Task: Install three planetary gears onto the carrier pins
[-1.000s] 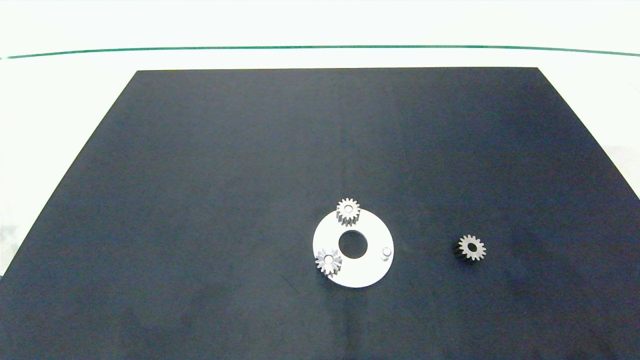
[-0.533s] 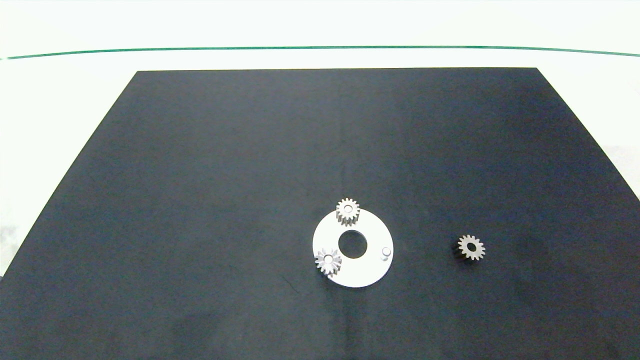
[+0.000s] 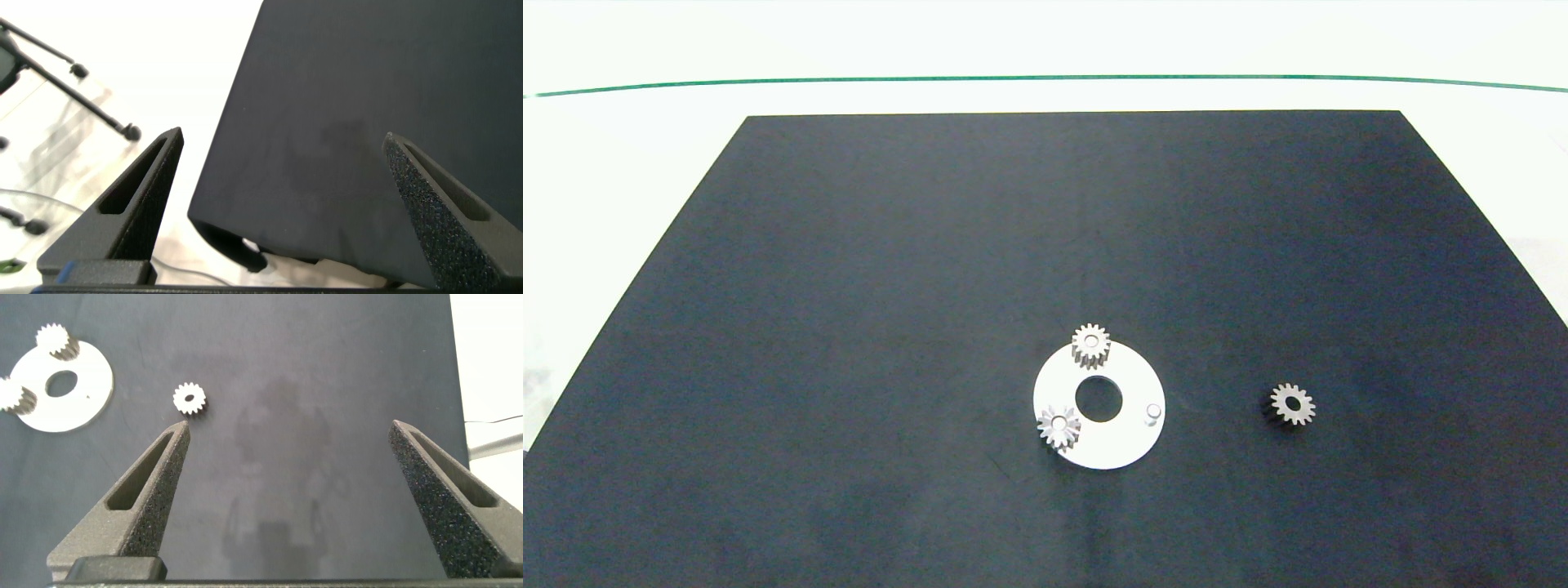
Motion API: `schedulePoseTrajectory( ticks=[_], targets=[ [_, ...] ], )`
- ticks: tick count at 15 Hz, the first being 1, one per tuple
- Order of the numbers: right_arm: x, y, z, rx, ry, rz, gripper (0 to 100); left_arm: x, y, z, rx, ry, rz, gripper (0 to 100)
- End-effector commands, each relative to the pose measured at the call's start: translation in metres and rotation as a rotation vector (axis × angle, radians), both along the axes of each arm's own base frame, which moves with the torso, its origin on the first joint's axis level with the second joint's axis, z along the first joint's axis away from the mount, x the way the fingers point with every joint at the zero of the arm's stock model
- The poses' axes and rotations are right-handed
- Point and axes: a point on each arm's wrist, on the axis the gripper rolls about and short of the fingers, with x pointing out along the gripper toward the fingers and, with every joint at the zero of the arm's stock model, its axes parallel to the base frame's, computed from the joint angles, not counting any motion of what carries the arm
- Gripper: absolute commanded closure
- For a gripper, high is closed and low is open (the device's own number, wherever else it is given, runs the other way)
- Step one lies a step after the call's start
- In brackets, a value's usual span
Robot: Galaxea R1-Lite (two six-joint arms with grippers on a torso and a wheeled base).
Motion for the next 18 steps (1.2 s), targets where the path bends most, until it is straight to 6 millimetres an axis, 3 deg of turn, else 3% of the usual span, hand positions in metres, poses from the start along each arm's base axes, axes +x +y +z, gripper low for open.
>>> schedulePoseTrajectory(
  ticks=[1, 5, 11, 18],
  targets=[
    [0.022, 0.001, -0.010, 0.014, 0.116, 0.002, 0, 0.023, -0.005, 0.014, 0.009, 0.054, 0.013, 0],
    [0.045, 0.004, -0.042, 0.013, 0.245, 0.059, 0, 0.029, -0.006, 0.007, 0.016, 0.096, 0.016, 0],
    [0.099, 0.023, -0.038, -0.030, 0.365, 0.182, 0, 0.029, -0.007, 0.006, 0.014, 0.097, 0.030, 0],
    [0.150, 0.043, -0.051, -0.063, 0.418, 0.213, 0, 0.029, -0.007, 0.007, 0.014, 0.095, 0.027, 0]
  ],
)
